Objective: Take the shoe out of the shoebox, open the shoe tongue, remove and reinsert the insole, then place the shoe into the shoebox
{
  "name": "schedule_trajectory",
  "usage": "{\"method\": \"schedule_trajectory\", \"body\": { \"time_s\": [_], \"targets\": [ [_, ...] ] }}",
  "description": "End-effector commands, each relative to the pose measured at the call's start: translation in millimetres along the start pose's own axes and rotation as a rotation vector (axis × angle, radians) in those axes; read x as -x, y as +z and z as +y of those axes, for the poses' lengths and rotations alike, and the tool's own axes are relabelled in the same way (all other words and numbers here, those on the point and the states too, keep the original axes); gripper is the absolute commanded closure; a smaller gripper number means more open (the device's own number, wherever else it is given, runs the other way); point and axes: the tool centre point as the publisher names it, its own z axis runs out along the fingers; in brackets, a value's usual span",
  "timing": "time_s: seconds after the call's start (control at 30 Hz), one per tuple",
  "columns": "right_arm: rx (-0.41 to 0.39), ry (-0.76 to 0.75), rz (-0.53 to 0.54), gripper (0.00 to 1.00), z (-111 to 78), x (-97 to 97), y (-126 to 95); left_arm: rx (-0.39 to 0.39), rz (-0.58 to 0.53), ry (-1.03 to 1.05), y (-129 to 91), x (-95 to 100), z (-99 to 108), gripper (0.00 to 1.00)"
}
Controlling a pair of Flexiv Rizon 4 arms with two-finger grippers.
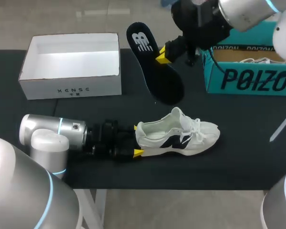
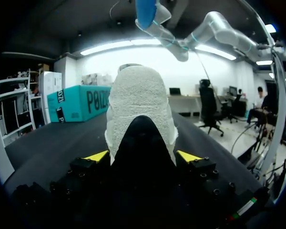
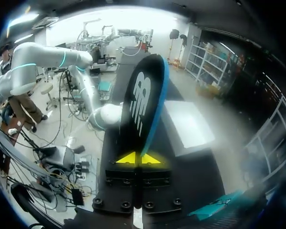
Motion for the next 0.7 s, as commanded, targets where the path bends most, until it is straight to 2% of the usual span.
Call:
{"method": "schedule_trajectory", "body": {
  "time_s": [0.03, 0.13, 0.7],
  "targets": [
    [0.198, -0.015, -0.071, 1.0, -5.4, -53.1, -25.3, 0.001, -0.002, 0.0, 1.4, -1.0, 2.5, 1.0],
    [0.22, -0.019, -0.108, 1.0, -3.3, -61.9, -30.0, 0.001, -0.002, 0.0, 1.4, -1.0, 2.5, 1.0],
    [0.22, -0.019, -0.108, 1.0, -3.3, -61.9, -30.0, 0.001, -0.002, 0.0, 1.4, -1.0, 2.5, 1.0]
  ]
}}
